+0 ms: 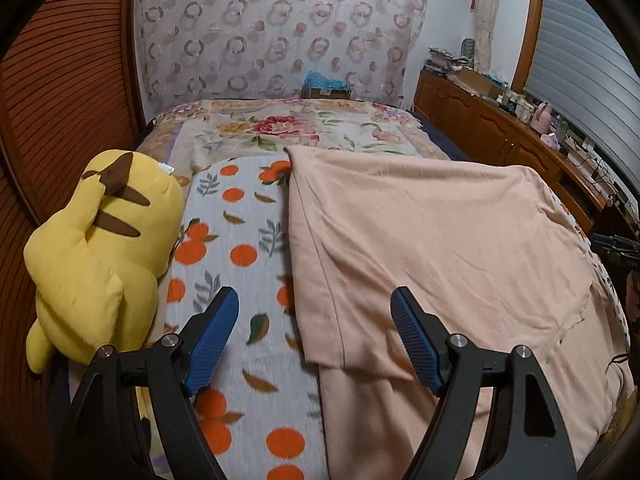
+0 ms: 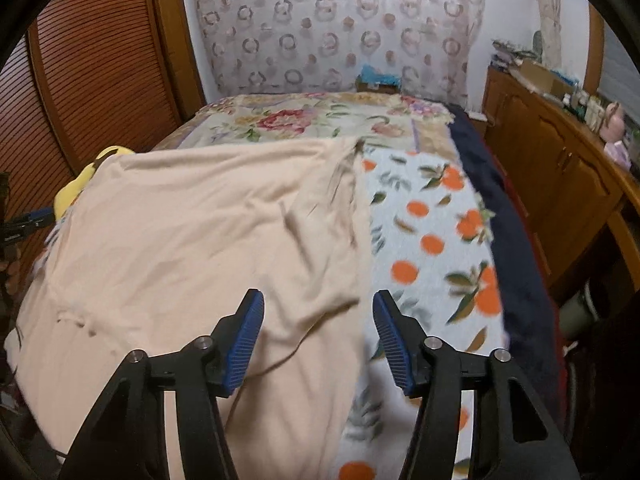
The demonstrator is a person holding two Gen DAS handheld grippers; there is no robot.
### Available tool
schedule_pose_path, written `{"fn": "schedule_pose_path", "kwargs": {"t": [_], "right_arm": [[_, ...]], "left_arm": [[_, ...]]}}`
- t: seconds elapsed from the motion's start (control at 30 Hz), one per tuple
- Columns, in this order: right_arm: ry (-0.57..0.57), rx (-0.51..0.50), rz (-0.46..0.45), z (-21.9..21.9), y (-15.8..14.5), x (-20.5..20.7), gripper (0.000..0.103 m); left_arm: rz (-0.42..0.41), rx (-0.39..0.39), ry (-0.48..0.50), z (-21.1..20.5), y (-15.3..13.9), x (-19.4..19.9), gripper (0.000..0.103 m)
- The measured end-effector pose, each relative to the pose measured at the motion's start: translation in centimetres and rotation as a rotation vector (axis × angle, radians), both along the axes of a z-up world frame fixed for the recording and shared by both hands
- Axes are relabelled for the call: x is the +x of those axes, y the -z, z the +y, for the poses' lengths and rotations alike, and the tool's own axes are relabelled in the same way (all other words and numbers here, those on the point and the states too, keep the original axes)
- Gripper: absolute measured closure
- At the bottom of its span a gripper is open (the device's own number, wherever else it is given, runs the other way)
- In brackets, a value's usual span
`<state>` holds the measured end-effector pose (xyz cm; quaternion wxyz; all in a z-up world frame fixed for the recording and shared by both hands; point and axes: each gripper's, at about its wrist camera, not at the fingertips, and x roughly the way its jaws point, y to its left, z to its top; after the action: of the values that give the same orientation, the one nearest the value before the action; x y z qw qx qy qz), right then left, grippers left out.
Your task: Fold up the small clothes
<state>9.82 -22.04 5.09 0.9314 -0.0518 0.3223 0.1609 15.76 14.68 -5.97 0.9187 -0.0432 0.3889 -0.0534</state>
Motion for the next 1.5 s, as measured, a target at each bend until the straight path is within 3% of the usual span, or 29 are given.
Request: {"fn": "schedule_pose_path", "kwargs": {"t": [0.23,0.43,0.6,0.83,0.93,1.0,1.1,1.3,1.5], "right_arm": [[0.012,0.018,0.073,1.4,1.1,1.2,0.046],[-0.009,0.001,0.048,2.5,0.8,2.3,0.067],[-0.012,-0.036,0.017,2.9,1.8,2.9,0.068],[-0.012,-0.046,-0.008,3.1,2.4,3.0,0.068],[-0.012,-0.046,-0.007,3.3,2.5,3.0,0.068],[-0.011,-0.046,-0.008,3.3,2.6,3.0,0.068],[-0.01,-0.047,-0.009,3.4,2.6,2.9,0.068],[-0.007,-0.053,-0.01,3.4,2.6,2.9,0.069],[-0.004,-0.053,-0.011,3.3,2.7,3.1,0.069]], "left_arm": [[0.019,-0.009,-0.005,-0.1,0.7,-1.5,0.024],[0.048,-0.009,-0.001,0.0,1.6,-1.8,0.024],[0.075,-0.026,0.02,0.0,2.0,-1.5,0.048],[0.085,-0.039,0.059,-0.8,2.1,-0.7,0.065],[0.093,-0.025,0.079,-1.6,1.9,-0.1,0.079],[0.087,-0.018,0.09,-2.1,1.7,0.0,0.096],[0.053,0.017,0.095,-2.6,0.9,-0.4,0.096],[-0.011,0.014,0.092,-2.5,-1.4,-1.0,0.096],[-0.001,0.024,0.089,-2.0,-1.7,0.3,0.096]]}}
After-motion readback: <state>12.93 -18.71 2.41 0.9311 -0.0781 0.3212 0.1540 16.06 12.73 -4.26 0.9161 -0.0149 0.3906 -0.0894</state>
